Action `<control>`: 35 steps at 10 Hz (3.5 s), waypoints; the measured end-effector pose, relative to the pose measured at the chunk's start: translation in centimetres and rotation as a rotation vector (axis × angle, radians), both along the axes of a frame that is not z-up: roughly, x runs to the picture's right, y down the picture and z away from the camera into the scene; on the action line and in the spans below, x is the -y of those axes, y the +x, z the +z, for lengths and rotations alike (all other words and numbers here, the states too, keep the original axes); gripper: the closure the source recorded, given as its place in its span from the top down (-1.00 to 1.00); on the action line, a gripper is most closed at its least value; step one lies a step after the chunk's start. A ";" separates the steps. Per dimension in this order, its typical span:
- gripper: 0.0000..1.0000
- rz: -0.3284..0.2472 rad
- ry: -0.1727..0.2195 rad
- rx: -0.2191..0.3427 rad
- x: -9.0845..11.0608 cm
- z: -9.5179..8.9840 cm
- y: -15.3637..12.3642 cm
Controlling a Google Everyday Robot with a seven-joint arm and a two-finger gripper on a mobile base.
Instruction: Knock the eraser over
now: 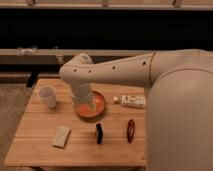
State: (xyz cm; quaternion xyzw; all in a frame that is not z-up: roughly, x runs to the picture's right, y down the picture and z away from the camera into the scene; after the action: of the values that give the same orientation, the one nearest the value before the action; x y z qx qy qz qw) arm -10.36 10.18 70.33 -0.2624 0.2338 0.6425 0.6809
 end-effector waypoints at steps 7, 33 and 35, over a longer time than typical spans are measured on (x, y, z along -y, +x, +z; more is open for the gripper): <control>0.30 0.000 0.000 0.000 0.0 0.0 0.0; 0.30 0.146 -0.198 0.018 -11.7 0.8 2.2; 0.30 0.144 -0.193 -0.009 -11.6 1.0 3.2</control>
State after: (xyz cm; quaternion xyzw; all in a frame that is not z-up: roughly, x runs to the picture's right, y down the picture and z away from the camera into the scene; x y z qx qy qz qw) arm -7.20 21.75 71.34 -0.3400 0.2782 0.6655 0.6035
